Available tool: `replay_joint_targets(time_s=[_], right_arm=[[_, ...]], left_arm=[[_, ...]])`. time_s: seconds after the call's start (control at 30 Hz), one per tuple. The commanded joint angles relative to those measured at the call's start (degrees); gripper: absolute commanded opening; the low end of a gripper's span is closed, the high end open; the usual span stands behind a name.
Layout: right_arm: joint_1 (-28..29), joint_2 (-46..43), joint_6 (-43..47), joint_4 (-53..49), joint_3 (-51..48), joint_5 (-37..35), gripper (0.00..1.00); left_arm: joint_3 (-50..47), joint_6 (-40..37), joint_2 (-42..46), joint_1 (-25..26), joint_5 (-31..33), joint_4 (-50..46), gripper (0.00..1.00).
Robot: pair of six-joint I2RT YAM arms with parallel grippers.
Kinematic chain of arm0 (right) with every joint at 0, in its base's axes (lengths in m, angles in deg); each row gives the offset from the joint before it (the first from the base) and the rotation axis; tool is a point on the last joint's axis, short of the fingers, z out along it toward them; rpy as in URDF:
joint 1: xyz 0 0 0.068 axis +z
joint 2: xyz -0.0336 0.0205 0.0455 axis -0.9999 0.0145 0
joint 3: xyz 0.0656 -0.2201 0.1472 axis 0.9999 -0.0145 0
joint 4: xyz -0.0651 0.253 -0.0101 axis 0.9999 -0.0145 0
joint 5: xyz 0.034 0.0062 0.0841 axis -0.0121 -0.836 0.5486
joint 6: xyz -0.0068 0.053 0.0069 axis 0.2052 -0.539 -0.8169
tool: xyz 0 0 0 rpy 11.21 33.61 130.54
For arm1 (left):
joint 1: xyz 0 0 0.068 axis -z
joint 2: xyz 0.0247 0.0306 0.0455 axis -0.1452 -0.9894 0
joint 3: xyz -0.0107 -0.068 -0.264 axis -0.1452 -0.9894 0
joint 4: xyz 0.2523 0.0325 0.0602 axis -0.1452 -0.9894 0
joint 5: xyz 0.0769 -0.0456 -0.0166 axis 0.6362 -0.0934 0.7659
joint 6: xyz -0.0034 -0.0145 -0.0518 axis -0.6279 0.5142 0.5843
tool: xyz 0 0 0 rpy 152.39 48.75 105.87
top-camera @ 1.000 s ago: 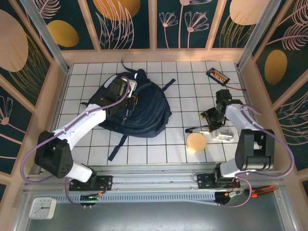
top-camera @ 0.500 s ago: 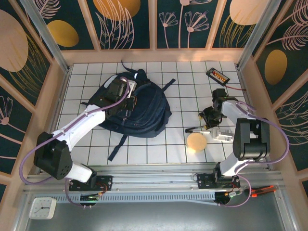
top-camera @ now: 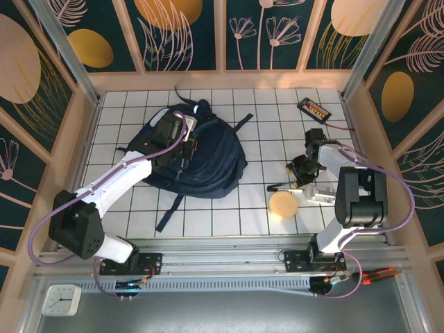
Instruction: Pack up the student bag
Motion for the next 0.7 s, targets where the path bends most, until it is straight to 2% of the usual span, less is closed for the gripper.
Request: replay_joint_targets(time_s=[0.0,0.67], right_arm=[[0.4,-0.1,-0.3,-0.9,-0.5,-2.1,0.46],[0.5,4.1,0.0,0.4,-1.5,-3.4,0.45]], left_arm=[[-0.8,-1.2,0.7,-0.5,1.9,1.8,0.0],[-1.1,-1.9,0.5,-0.5,2.3,1.7,0.0]])
